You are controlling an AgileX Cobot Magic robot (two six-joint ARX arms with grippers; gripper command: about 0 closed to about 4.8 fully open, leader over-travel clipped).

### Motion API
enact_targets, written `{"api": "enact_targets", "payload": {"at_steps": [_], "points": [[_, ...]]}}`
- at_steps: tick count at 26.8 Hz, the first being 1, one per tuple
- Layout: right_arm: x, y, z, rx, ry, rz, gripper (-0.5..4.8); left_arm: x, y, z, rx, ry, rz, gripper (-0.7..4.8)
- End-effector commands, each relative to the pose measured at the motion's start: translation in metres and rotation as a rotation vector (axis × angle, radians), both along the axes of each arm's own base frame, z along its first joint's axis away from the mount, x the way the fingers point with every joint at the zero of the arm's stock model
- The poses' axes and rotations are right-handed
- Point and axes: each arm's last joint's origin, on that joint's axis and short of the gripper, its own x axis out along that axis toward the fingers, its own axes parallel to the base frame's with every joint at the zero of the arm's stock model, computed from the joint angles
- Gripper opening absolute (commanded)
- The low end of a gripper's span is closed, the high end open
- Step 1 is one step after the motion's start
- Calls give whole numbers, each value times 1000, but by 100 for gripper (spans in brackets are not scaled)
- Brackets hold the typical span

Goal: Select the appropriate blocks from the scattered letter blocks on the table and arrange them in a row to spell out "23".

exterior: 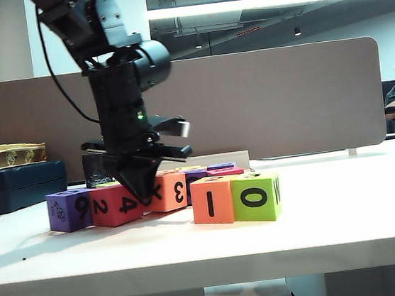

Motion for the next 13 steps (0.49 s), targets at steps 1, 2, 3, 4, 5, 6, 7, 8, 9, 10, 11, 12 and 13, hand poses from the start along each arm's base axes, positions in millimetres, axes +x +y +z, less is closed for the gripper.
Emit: {"api": "enact_targets", "payload": {"at_steps": [1,2,3,4,5,6,7,8,9,10,11,12,13], "points": [[0,0,2,-4,-21,-2,-1,14,9,7,-36,-85,21,-6],[0,0,2,-6,-21,-5,-1,16,12,8,-44,-96,28,-6],[1,0,2,-11,-21,-16,-1,20,15,9,-50,-110,38,-6],[1,-1,2,-16,-21,-25,-1,22,17,9,-56,-119,45,-6],[1,-1,2,-19,-20,-33,-1,23,20,10,-58,-125,51,-6],[1,-1,2,-23,-21,-40,-1,24,22,12,-59,-128,59,-6],[1,-1,2,-23,-20,-40,-1,24,24,14,-60,-129,62,-6],[1,-1,2,-23,-20,-40,-1,22,25,18,-58,-125,62,-6],[1,-1,2,-23,-20,-40,-1,19,26,23,-60,-124,61,-6],[1,-1,2,-23,-20,-41,-1,16,27,29,-66,-124,55,-6],[1,-1,2,-23,-20,-40,-1,12,26,35,-77,-123,45,-6],[1,-1,2,-23,-20,-40,-1,6,24,43,-94,-121,28,-6],[1,-1,2,-23,-20,-41,-1,2,23,50,-119,-112,11,-6]]}}
